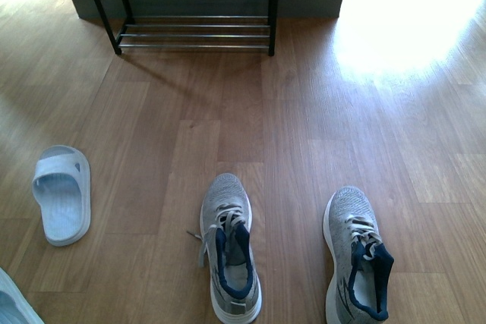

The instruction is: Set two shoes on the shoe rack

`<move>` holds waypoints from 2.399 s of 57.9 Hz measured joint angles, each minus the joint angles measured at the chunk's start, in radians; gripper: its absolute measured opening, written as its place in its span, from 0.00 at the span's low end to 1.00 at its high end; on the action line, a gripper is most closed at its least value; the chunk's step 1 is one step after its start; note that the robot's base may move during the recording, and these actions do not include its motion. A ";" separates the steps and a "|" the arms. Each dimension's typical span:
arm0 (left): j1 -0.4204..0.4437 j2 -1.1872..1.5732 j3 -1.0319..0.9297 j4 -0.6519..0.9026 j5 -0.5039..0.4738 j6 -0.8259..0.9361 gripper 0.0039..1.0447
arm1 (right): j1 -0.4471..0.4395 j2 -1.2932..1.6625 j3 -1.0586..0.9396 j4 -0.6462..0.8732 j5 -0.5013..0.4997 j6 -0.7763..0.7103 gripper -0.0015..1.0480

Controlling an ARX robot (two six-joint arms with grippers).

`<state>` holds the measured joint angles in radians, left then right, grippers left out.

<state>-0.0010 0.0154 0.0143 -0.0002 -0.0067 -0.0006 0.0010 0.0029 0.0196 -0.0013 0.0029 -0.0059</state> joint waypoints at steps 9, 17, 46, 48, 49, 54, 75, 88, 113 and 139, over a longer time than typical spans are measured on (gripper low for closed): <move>-0.103 0.171 0.011 0.019 -0.434 -0.200 0.91 | 0.000 0.000 0.000 0.000 -0.003 0.000 0.91; -0.024 0.496 0.065 0.180 -0.272 -0.298 0.91 | 0.000 0.000 0.000 0.000 -0.003 0.000 0.91; -0.129 1.909 0.555 0.570 0.256 -0.306 0.91 | 0.000 0.000 0.000 0.000 -0.003 0.000 0.91; -0.146 1.967 0.597 0.570 0.275 -0.344 0.91 | 0.000 0.000 0.000 0.000 -0.003 0.000 0.91; -0.150 1.979 0.607 0.570 0.280 -0.352 0.91 | 0.000 0.000 0.000 0.000 -0.003 0.000 0.91; -0.179 2.077 0.706 0.535 0.298 -0.414 0.91 | 0.000 0.000 0.000 0.000 -0.003 0.000 0.91; -0.232 2.436 1.014 0.353 0.446 -0.572 0.91 | 0.000 0.000 0.000 0.000 -0.003 0.000 0.91; -0.282 2.628 1.212 0.211 0.536 -0.544 0.91 | 0.000 0.000 0.000 0.000 -0.003 0.000 0.91; -0.355 2.836 1.549 -0.169 0.534 -0.407 0.91 | 0.000 0.000 0.000 0.000 -0.003 0.000 0.91; -0.375 2.839 1.571 -0.261 0.464 -0.362 0.91 | 0.000 0.000 0.000 0.000 -0.003 0.000 0.91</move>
<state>-0.3759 2.8548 1.5856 -0.2611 0.4576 -0.3622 0.0010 0.0029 0.0196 -0.0013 -0.0002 -0.0059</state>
